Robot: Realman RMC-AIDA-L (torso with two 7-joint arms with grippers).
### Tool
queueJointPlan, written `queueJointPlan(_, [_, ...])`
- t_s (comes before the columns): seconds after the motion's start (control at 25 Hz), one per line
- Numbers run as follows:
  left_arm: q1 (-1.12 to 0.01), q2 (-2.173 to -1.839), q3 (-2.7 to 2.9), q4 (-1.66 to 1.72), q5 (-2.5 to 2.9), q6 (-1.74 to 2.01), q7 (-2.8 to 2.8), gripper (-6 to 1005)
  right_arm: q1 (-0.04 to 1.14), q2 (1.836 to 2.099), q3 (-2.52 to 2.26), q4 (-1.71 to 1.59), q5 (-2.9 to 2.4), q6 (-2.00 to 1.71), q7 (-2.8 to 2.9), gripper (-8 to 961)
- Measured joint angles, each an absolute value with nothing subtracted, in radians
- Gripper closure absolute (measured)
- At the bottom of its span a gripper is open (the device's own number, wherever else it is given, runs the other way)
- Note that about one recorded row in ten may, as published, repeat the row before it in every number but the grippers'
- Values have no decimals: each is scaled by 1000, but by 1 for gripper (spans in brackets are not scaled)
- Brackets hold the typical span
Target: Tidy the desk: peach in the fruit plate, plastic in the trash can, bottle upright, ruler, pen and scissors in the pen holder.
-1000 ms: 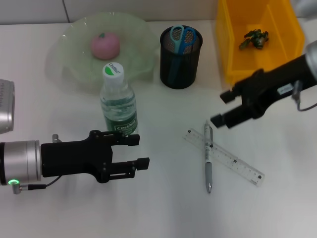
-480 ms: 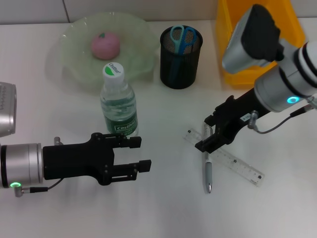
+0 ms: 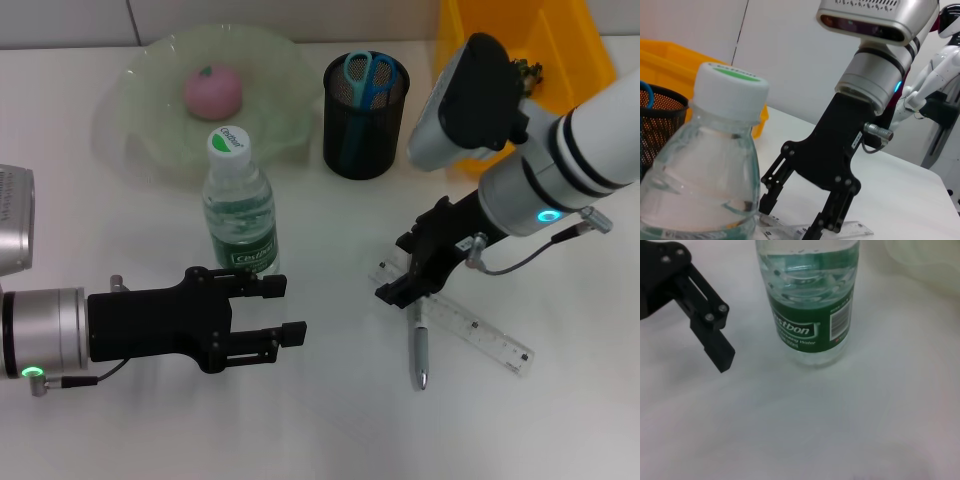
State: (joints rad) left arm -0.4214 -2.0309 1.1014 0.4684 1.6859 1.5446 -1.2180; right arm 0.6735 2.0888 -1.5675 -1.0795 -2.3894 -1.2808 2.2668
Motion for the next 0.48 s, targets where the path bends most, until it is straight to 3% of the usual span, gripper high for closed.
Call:
queueJointPlan(0.28, [-420,-2031,1101,469,1686,1545,-1218,335,693,2089,-1596,-1025,-2368,-1237,2277,201])
queueJointPlan(0.48, [-420,-2031,1101,467,1686,1544,-1218,335,693,2089,-1596,-1011,-2367,-1218,2279,262])
